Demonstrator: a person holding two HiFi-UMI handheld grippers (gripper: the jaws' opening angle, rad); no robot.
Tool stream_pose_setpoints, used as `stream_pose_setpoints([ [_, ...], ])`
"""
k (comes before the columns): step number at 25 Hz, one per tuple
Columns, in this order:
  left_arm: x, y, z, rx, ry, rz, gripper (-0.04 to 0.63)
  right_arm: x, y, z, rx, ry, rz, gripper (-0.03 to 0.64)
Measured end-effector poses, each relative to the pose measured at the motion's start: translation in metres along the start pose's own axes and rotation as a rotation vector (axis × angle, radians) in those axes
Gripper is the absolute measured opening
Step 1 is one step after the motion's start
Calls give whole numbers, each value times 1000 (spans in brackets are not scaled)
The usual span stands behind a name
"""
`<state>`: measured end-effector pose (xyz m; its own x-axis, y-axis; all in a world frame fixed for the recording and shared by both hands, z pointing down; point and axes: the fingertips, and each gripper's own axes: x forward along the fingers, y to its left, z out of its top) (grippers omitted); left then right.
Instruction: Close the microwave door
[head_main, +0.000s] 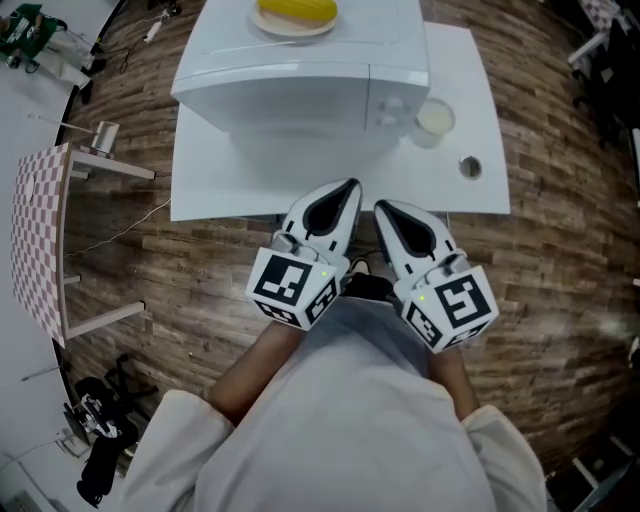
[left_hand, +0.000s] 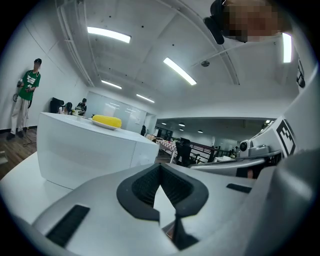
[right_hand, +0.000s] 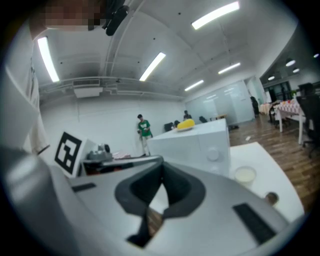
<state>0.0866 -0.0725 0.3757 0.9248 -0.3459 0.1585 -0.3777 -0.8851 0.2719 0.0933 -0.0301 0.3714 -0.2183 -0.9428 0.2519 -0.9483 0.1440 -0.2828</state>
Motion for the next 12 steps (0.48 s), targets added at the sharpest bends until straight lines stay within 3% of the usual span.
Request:
stream_pose_setpoints([
  [12, -48, -7, 5, -18, -14, 27, 20, -9, 30, 3, -53, 32, 135, 23],
])
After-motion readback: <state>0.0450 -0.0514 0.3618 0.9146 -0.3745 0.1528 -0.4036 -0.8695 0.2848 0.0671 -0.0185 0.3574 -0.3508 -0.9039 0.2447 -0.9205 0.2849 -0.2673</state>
